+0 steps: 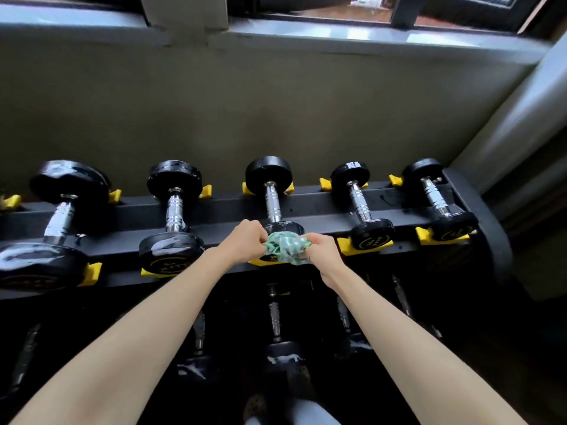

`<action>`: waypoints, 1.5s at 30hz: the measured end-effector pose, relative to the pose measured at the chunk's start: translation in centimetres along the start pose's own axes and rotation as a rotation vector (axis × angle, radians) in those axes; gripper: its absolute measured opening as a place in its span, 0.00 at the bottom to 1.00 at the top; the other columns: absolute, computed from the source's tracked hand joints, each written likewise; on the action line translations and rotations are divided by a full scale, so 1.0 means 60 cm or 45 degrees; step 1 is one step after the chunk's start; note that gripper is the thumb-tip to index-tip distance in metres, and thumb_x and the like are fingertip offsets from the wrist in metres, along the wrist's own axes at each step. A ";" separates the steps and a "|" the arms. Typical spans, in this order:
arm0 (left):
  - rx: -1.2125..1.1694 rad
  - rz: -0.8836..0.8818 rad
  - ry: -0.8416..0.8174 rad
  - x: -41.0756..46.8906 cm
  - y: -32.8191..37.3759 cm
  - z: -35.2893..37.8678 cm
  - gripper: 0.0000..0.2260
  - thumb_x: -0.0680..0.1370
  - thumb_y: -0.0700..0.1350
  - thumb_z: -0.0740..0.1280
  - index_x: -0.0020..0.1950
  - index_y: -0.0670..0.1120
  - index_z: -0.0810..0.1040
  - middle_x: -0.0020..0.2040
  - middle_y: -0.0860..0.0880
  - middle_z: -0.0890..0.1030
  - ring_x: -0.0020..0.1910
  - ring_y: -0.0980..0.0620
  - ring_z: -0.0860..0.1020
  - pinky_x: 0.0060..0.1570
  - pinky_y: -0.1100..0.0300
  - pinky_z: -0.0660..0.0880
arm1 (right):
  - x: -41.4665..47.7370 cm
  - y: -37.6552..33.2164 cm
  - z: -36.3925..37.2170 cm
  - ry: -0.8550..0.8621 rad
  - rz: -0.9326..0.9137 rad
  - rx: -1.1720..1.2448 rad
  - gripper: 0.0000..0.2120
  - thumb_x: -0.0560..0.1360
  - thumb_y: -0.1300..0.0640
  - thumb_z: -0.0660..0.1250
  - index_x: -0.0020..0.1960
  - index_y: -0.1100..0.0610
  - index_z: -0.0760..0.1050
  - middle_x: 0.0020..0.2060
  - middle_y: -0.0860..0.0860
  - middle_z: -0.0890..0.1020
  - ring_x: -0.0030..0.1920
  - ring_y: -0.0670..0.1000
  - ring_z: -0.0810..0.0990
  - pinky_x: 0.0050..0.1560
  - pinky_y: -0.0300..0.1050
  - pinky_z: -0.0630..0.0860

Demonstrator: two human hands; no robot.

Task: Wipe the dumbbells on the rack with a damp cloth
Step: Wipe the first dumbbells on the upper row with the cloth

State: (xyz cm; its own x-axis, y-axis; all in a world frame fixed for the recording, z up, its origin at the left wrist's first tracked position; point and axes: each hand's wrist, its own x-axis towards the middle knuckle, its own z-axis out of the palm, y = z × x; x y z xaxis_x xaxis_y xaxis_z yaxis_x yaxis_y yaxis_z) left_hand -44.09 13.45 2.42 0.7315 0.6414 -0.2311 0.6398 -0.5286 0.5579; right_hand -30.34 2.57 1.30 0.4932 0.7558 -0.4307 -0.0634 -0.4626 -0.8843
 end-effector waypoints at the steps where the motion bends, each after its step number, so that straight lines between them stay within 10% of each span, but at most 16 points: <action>1: 0.014 -0.005 -0.040 -0.006 0.002 -0.001 0.14 0.64 0.29 0.59 0.27 0.45 0.58 0.29 0.45 0.59 0.32 0.52 0.56 0.32 0.59 0.53 | -0.007 0.000 -0.001 -0.045 0.024 0.009 0.16 0.70 0.75 0.60 0.41 0.57 0.78 0.38 0.52 0.80 0.43 0.51 0.79 0.50 0.47 0.78; 12: -1.085 -0.205 0.286 0.063 0.084 -0.096 0.06 0.75 0.36 0.64 0.41 0.42 0.67 0.42 0.47 0.70 0.43 0.50 0.76 0.41 0.57 0.80 | 0.043 -0.108 -0.055 -0.015 0.148 0.658 0.14 0.77 0.67 0.54 0.57 0.56 0.72 0.46 0.55 0.78 0.42 0.52 0.78 0.42 0.44 0.77; 20: -0.943 -0.028 0.263 0.146 0.109 -0.116 0.12 0.71 0.30 0.62 0.49 0.41 0.80 0.48 0.44 0.80 0.47 0.51 0.78 0.50 0.62 0.75 | 0.146 -0.160 -0.086 -0.390 0.266 0.909 0.22 0.77 0.43 0.61 0.61 0.59 0.73 0.58 0.61 0.78 0.60 0.60 0.77 0.62 0.56 0.73; 25: -0.945 -0.082 -0.087 0.190 0.116 -0.129 0.22 0.69 0.25 0.53 0.54 0.36 0.81 0.53 0.41 0.82 0.54 0.51 0.80 0.58 0.61 0.75 | 0.218 -0.157 -0.087 -0.350 0.252 0.846 0.04 0.77 0.62 0.62 0.50 0.61 0.75 0.47 0.56 0.80 0.48 0.52 0.80 0.49 0.44 0.80; 30: -0.969 -0.753 0.518 0.238 0.052 -0.089 0.10 0.72 0.31 0.58 0.36 0.39 0.76 0.38 0.39 0.78 0.32 0.47 0.77 0.30 0.61 0.78 | 0.302 -0.134 -0.076 -0.106 0.222 0.701 0.16 0.73 0.72 0.60 0.60 0.61 0.69 0.47 0.54 0.78 0.42 0.50 0.79 0.38 0.44 0.78; 35: -0.418 -1.003 -0.034 0.258 -0.001 -0.058 0.29 0.76 0.54 0.65 0.68 0.37 0.62 0.62 0.40 0.73 0.55 0.43 0.77 0.42 0.53 0.80 | 0.352 -0.114 -0.056 0.127 0.102 0.363 0.26 0.72 0.73 0.61 0.67 0.56 0.64 0.52 0.54 0.75 0.49 0.52 0.76 0.46 0.43 0.76; 39: -0.099 -0.855 -0.181 0.284 0.011 -0.028 0.31 0.72 0.60 0.69 0.63 0.36 0.69 0.59 0.41 0.76 0.55 0.43 0.79 0.49 0.55 0.76 | 0.372 -0.110 -0.042 0.192 0.095 0.230 0.26 0.73 0.72 0.62 0.68 0.55 0.65 0.57 0.55 0.74 0.49 0.50 0.74 0.29 0.31 0.70; 45: -0.049 -0.811 -0.113 0.300 0.003 -0.007 0.15 0.74 0.45 0.65 0.31 0.43 0.64 0.32 0.48 0.68 0.43 0.43 0.76 0.33 0.61 0.68 | 0.390 -0.098 -0.055 0.198 0.067 0.095 0.26 0.73 0.71 0.64 0.67 0.55 0.67 0.60 0.56 0.75 0.52 0.50 0.73 0.44 0.36 0.69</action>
State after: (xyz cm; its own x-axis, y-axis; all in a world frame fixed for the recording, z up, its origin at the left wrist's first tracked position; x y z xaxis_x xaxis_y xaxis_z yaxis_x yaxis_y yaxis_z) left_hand -30.90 25.13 -1.30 0.2286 0.7739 -0.5906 0.9476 -0.0377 0.3173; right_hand -15.58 21.45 -3.01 0.6153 0.6481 -0.4487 -0.1541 -0.4593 -0.8748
